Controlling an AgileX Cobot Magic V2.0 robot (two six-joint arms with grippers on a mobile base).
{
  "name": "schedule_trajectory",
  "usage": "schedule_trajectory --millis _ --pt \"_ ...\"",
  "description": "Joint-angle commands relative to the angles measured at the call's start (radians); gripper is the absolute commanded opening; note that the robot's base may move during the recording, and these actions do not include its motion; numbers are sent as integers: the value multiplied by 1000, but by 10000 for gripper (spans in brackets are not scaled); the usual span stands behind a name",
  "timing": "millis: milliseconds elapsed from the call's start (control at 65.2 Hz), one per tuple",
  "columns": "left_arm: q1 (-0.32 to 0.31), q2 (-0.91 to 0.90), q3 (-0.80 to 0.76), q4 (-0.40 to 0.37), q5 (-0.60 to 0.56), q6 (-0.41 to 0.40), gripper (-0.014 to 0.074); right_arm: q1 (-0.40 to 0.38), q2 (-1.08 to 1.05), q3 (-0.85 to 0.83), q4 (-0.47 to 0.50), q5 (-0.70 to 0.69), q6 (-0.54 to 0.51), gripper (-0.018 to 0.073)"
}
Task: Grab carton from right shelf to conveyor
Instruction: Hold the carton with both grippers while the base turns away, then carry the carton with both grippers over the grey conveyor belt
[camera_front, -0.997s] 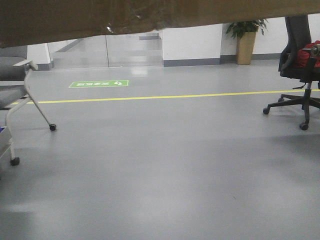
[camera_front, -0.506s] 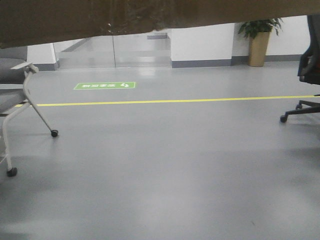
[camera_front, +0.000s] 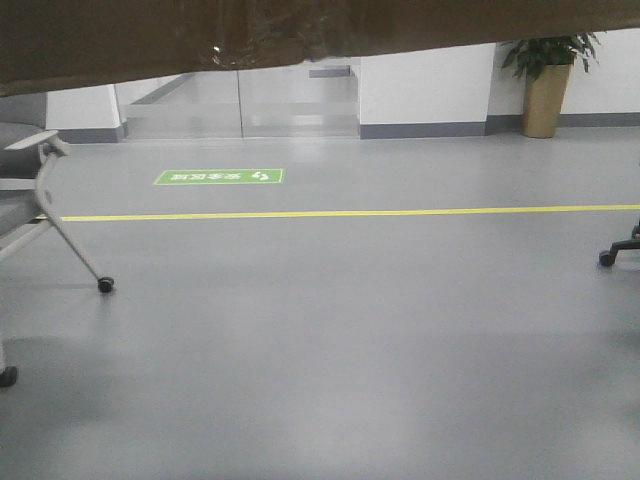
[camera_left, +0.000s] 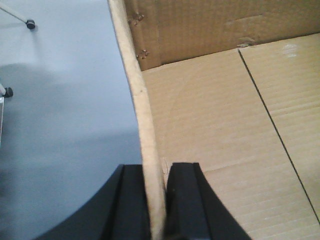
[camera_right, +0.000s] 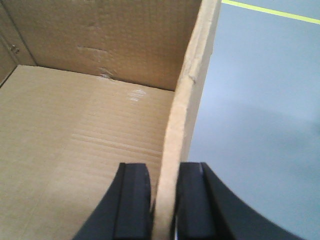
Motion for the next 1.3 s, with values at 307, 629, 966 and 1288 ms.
schedule_trajectory --millis 307,629,966,1288 --pt "-18 -5 -3 -58 -73 9 -9 11 -5 -3 58 -97 -18 -67" --pt "-18 -5 -3 -58 -73 9 -9 11 -5 -3 58 -97 -18 -67" --pt "-18 -5 -3 -58 -73 9 -9 11 -5 -3 58 -97 -18 -67" --pt "-18 -5 -3 -58 -73 9 -9 11 -5 -3 58 -97 -18 -67"
